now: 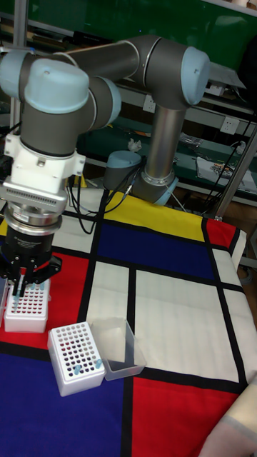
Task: Transfer all medium pipette tips from one holder to another
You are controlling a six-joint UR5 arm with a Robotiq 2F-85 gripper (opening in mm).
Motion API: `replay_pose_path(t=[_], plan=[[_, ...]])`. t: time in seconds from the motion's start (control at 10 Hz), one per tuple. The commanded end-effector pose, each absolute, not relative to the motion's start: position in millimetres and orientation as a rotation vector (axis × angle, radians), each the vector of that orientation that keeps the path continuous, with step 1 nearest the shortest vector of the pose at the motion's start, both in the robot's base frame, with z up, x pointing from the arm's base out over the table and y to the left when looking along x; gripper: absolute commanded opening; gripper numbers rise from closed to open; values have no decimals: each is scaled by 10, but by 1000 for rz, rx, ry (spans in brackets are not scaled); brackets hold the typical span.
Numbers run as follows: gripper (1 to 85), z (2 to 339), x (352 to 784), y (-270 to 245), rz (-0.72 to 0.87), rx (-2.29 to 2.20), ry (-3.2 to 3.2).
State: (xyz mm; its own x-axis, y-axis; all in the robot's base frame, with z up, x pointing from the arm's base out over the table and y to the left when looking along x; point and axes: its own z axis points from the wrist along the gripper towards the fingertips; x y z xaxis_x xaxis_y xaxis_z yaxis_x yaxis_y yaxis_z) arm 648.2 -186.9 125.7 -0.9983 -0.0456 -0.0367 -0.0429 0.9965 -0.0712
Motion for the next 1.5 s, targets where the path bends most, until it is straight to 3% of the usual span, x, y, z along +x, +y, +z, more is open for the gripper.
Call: replay_pose_path(t=[0.0, 0.8, 1.4], plan=[[13, 1187, 6388, -1988, -76, -48, 3108], [13, 1137, 6277, -1943, -15, 13, 3131], [13, 1063, 6424, -1877, 27, -6, 3076]])
